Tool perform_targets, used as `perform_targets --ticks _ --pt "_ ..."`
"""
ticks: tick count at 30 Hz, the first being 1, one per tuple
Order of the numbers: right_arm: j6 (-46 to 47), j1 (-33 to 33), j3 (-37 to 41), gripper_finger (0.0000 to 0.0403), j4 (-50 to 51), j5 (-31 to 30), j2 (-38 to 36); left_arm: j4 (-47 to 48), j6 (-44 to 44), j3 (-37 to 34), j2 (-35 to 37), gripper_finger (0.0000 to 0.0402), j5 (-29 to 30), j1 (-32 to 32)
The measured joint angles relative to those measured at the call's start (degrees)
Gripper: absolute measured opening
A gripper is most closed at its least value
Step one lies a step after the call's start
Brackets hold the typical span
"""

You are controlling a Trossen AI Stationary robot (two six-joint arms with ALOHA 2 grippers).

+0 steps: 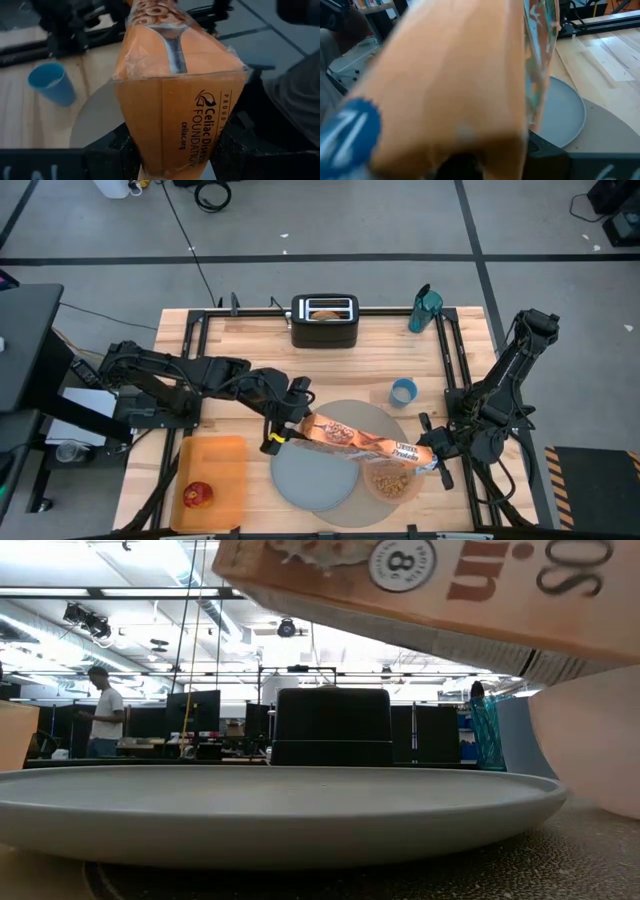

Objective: Arrange a breakfast setting
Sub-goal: Pour the cereal from the cereal box into the pink bowl

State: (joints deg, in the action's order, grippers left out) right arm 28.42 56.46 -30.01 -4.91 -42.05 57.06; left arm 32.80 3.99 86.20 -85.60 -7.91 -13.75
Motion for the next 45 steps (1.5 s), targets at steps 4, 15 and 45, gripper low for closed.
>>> perform_targets --ticks 4,15,45 --pt "0.0 0.0 0.0 0.0054 0.2 -0.1 0.0 0.3 -0.4 0.0 0.0 0.0192 1.4 -0.1" --pt "0.0 0.0 0.0 0.0054 0.4 -0.3 0.0 1.5 -0.4 0.0 0.0 0.0192 2.6 0.4" --pt "-0.1 0.0 0.0 0.0054 0.3 -0.2 0.0 2.6 -1.0 0.0 0.1 0.0192 4.0 -0.3"
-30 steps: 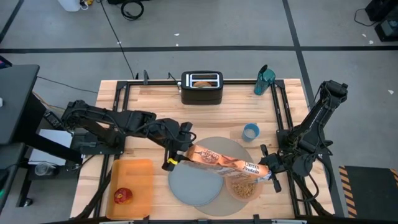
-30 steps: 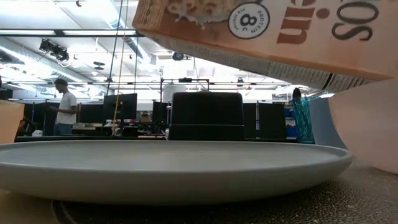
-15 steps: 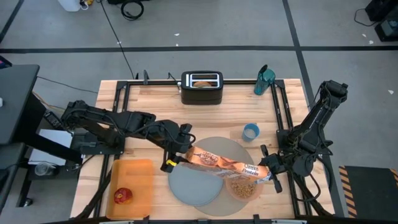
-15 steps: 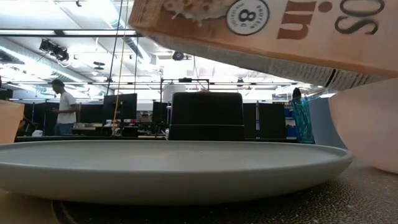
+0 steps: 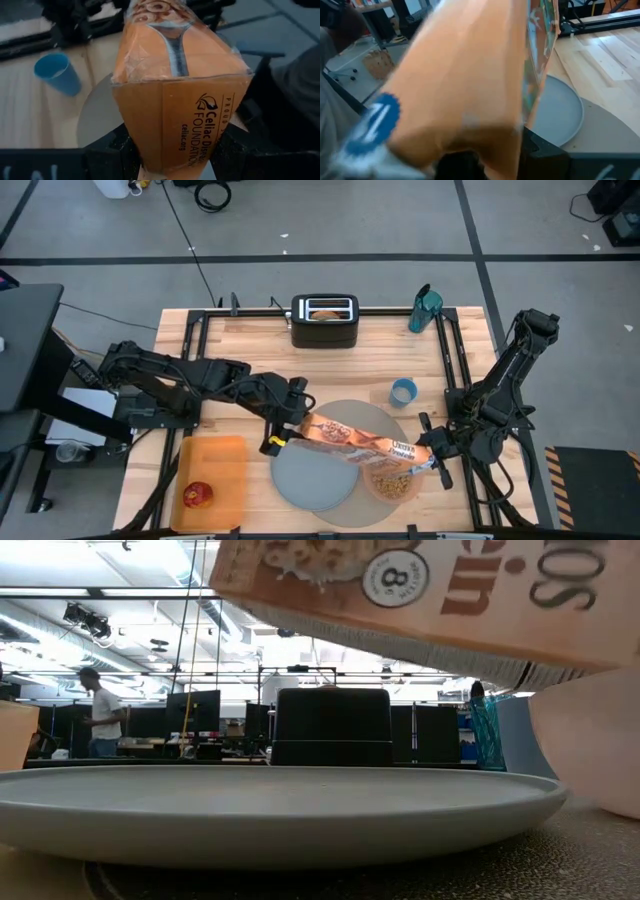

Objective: Arrange a breakfast setting
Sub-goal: Pour the cereal from the cereal box into the pink bowl

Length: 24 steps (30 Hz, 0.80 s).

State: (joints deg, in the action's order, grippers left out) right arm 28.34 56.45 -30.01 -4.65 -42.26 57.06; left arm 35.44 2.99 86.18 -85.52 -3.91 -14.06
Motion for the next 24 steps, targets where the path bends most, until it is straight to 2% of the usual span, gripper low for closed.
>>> perform_targets --ticks 1,3,5,7,9,11,24 --pt "0.0 0.0 0.0 0.0054 0.0 0.1 0.0 -0.6 -1.3 0.0 0.0 0.0192 -0.2 0.0" --pt "0.0 0.0 0.0 0.0054 -0.4 0.1 0.0 -0.1 1.5 0.0 0.0 0.0192 -0.8 0.0" --pt "0.0 0.0 0.0 0.0054 -0.1 0.1 0.0 -0.8 -1.1 0.0 0.0 0.0192 0.3 0.1" --pt "0.0 0.0 0.0 0.0054 -0.5 0.1 0.0 -1.3 1.0 0.0 0.0 0.0192 -1.6 0.1" --pt "0.0 0.0 0.0 0.0054 -0.2 0.2 0.0 -1.3 -0.5 0.0 0.0 0.0192 0.2 0.1" --pt "0.0 0.0 0.0 0.0054 -0.4 0.2 0.0 -1.6 0.5 0.0 0.0 0.0192 -1.1 0.1" --pt "0.0 0.0 0.0 0.0054 -0.3 0.1 0.0 -0.9 0.2 0.0 -0.1 0.0192 -0.4 -0.3"
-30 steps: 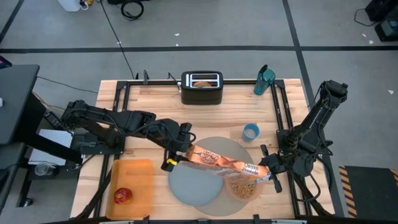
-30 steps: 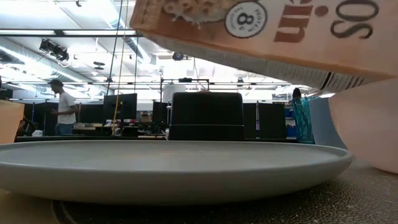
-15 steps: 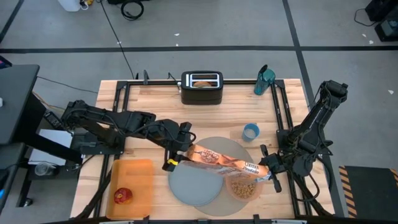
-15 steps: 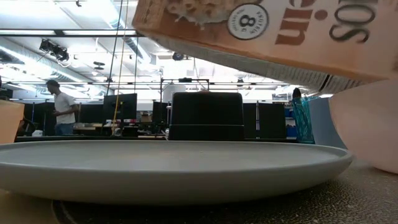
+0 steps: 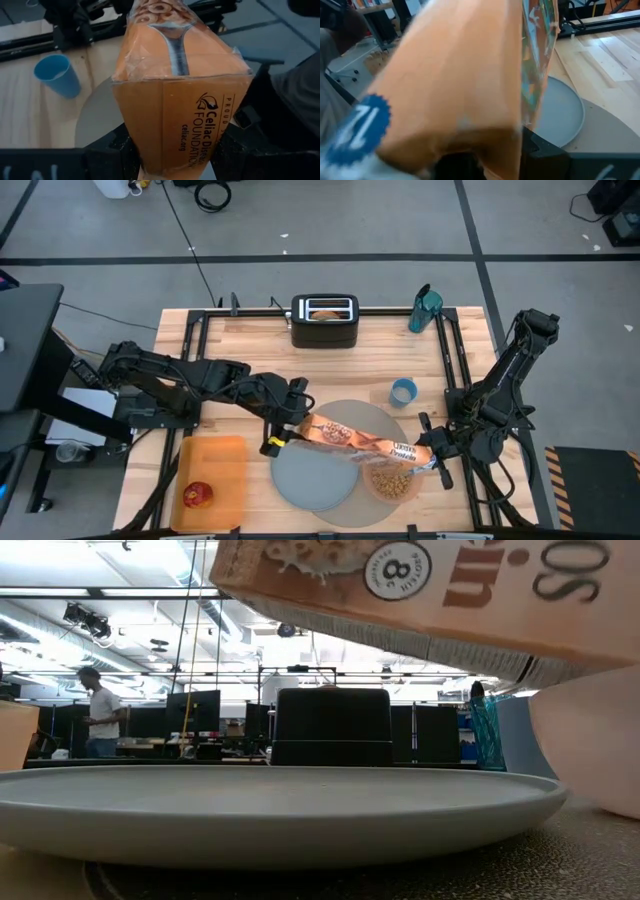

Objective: Arrange a breakfast setting
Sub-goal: Pour the cereal from the cereal box into the pink bowl

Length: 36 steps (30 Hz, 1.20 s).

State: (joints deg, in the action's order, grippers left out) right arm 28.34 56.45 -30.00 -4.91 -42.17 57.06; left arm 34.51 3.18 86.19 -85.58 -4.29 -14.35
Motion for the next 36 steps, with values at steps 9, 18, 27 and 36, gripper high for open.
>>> perform_targets --ticks 9,18,27,36 --pt "0.0 0.0 0.0 0.0054 0.1 0.1 0.0 0.3 0.9 0.0 -1.0 0.0192 -0.2 -0.4" --pt "-0.1 0.0 0.0 0.0054 0.0 0.2 0.0 1.6 0.1 0.0 -2.1 0.0192 0.6 -0.2" --pt "-1.5 -1.1 0.0 0.0054 -1.9 1.4 0.0 3.9 0.2 0.0 -2.0 0.0192 0.5 -0.2" --pt "-3.4 -1.9 0.0 0.0054 -4.4 1.5 0.0 5.0 -2.0 0.0 -2.4 0.0192 -1.3 -0.5"
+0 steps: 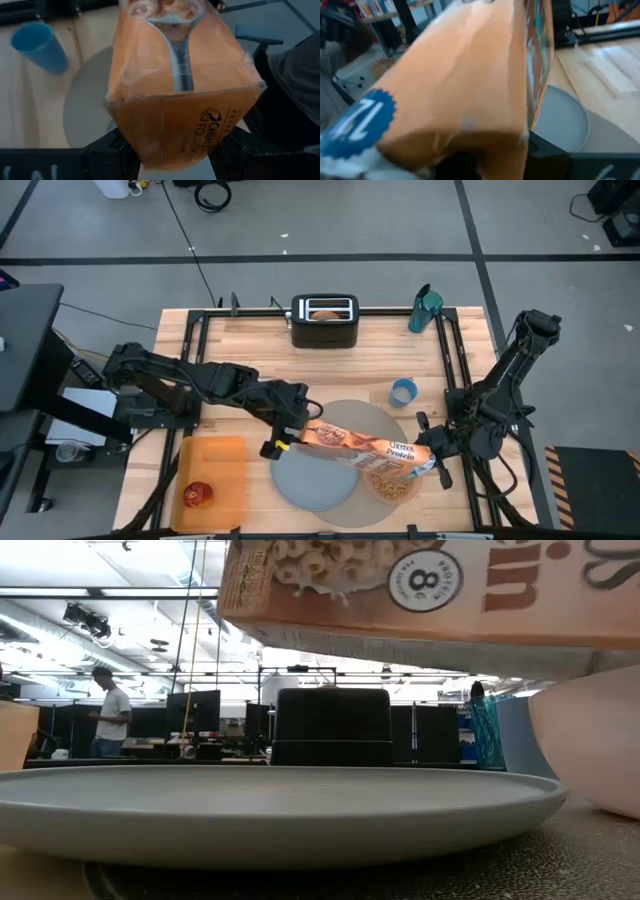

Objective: Arrange a breakfast setting
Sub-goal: Pour the cereal from the cereal box into the pink bowl

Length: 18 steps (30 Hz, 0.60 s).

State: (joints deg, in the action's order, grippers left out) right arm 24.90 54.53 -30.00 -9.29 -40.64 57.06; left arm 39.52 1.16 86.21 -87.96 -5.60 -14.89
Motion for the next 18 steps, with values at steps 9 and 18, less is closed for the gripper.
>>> perform_targets --ticks 9,18 --pt "-1.5 -2.3 0.0 0.0054 -2.9 1.4 0.0 7.1 -2.4 -0.5 -0.9 0.0192 3.3 -1.8" --pt "-2.4 -7.3 0.0 0.0054 -4.5 7.4 0.0 13.2 -3.8 -0.6 -0.7 0.0228 8.7 -3.9"
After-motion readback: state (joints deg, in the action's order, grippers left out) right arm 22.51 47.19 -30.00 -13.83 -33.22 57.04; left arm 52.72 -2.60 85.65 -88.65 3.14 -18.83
